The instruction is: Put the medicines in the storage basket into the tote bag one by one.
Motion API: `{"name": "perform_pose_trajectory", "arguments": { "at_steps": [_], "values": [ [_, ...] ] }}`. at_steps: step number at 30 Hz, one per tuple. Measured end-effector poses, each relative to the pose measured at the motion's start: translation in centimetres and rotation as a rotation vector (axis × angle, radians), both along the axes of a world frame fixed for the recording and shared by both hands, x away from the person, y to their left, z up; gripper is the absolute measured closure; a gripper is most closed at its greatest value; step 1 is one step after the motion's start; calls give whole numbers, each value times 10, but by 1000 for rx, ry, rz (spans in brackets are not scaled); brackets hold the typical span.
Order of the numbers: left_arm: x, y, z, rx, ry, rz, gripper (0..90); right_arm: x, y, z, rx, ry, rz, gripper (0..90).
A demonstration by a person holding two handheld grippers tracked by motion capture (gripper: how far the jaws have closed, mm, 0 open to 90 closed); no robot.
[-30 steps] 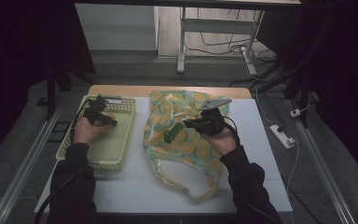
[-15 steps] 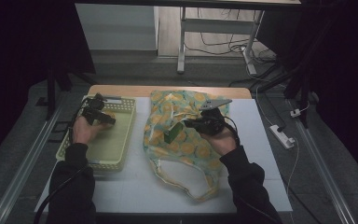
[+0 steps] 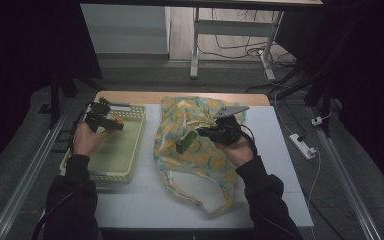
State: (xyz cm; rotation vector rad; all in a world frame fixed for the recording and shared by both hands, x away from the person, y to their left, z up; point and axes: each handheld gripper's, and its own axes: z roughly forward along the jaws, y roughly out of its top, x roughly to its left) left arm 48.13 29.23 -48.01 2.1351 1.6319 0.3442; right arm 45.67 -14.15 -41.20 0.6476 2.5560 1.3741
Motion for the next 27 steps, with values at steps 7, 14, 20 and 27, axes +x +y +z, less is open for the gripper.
{"name": "perform_pose_trajectory", "arguments": {
  "at_steps": [7, 14, 20, 27],
  "values": [
    [-14, -9, 14, -21, -45, -29, 207, 0, 0, 0, 0, -1, 0, 894],
    [-36, -18, 25, -70, -99, -79, 207, -1, 0, 1, 2, -3, 1, 894],
    [-58, -29, 35, -86, -136, -136, 207, -1, 0, 1, 0, -3, 0, 894],
    [-80, -43, 43, -104, -163, -205, 207, -2, 1, 1, 0, -5, 1, 894]
  ]
}}
